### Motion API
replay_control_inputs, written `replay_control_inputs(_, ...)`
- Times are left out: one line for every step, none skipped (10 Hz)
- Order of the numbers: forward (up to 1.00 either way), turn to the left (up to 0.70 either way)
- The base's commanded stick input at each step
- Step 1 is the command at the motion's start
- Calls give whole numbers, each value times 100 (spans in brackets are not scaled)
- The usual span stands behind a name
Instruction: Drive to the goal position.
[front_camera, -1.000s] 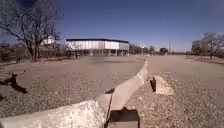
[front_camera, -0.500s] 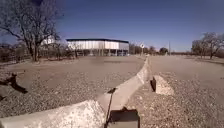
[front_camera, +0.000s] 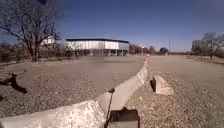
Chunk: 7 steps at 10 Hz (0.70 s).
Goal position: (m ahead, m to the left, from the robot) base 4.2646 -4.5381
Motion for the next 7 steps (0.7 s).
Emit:
replay_control_inputs(-100, 27)
replay_control_inputs(-100, 27)
replay_control_inputs(-100, 27)
replay_control_inputs(-100, 27)
replay_control_inputs(-100, 27)
replay_control_inputs(-100, 27)
replay_control_inputs(-100, 27)
